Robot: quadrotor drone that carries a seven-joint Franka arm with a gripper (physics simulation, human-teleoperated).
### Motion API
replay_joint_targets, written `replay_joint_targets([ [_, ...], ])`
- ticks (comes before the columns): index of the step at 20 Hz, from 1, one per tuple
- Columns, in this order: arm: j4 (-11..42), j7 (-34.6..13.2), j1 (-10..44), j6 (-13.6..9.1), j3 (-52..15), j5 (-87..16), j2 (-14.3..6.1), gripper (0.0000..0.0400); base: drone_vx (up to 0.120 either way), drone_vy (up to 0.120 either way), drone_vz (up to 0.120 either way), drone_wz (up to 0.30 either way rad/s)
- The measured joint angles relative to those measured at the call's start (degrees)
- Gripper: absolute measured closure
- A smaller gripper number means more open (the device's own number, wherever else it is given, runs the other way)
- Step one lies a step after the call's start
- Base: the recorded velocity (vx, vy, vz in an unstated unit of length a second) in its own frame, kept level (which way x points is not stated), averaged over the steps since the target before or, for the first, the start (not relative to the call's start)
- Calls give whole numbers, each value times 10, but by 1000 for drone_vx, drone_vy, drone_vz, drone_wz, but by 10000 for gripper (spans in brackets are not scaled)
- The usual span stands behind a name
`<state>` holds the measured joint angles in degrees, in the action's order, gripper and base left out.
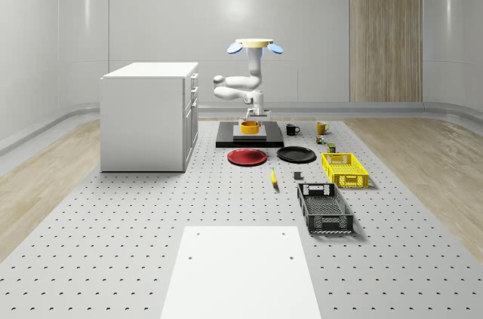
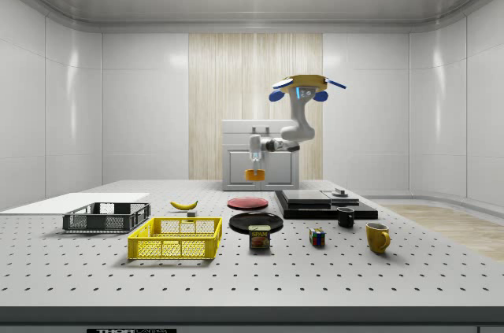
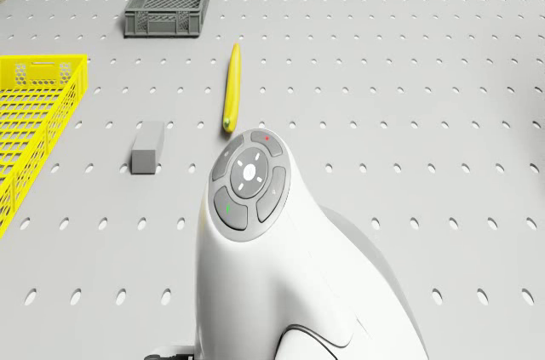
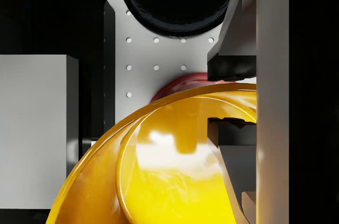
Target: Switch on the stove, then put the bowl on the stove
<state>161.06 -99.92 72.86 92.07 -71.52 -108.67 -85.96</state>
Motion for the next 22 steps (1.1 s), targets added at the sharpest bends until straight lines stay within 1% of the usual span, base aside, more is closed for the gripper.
replay_joint_targets([
  [12, 0, 0, 0, 1, 0, 1, -1, 300, -120, 0, 0, 0],
  [16, 0, 0, 1, 2, 0, 1, -2, 300, -120, 0, -110, 0],
  [19, 0, -1, 1, 2, 0, 1, -2, 300, -120, 0, 0, 0],
  [22, 0, -1, 1, 2, 0, 1, -2, 300, -120, -67, 0, 0],
])
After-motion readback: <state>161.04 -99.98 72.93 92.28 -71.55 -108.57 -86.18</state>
